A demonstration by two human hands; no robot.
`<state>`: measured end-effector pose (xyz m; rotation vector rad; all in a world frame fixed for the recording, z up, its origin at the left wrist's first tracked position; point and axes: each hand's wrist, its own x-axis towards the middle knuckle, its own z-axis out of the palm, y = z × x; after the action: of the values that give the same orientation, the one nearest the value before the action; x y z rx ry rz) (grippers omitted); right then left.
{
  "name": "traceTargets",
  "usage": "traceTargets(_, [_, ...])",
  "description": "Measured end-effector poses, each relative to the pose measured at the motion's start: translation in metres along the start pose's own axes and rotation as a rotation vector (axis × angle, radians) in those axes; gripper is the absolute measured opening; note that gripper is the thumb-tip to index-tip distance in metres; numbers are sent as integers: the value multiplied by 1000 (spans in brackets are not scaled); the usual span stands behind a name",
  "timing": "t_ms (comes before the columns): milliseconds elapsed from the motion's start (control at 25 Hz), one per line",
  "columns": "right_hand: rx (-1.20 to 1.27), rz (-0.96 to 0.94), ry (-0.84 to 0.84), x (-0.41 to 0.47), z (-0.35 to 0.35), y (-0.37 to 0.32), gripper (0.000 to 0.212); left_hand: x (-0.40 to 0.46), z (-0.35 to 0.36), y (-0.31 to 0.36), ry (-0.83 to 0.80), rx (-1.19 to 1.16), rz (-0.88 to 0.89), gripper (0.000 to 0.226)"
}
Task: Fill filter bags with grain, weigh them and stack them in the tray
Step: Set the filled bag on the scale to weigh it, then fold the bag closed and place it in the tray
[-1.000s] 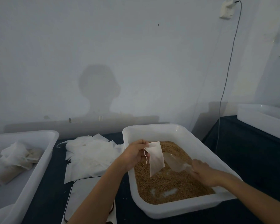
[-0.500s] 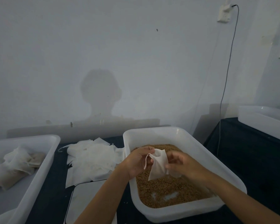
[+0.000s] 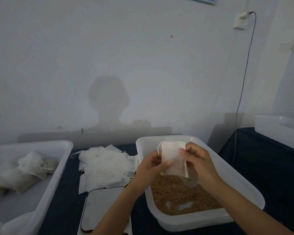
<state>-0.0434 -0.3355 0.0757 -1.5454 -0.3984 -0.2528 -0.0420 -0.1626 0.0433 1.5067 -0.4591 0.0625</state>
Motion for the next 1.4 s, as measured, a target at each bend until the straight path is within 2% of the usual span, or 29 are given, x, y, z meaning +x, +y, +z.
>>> traceTargets(120, [74,3,-38,-2,24,-11,25,-13,-11,14,144,46,123,25])
traceTargets(320, [-190,-121,-3,-9,85,-13,25,-47,-59,27,347,229,207,12])
traceTargets(520, [-369,-139,13,-26,148,12,13,-85,-106,6,449,390,121,26])
traceTargets(600, [-425,-113,-2,-32,164,30,7,-99,-117,-8,460,424,69,27])
traceTargets(760, [-487,-24,32,-45,183,70,7,-112,-129,-35,515,571,-57,34])
traceTargets(880, [-442,17,59,-52,188,89,10,-116,-129,-45,536,609,-48,42])
traceTargets(960, [-385,-5,13,-53,187,97,8,-118,-131,-48,541,628,-39,40])
traceTargets(1120, [-257,-39,-104,-53,178,104,11,-121,-135,-51,538,695,-48,12])
traceTargets(1280, [-215,-8,-134,-53,165,111,28,-126,-138,-51,612,576,-68,27])
traceTargets(1400, [-195,-19,-111,-51,157,113,29,-128,-144,-51,666,550,-73,24])
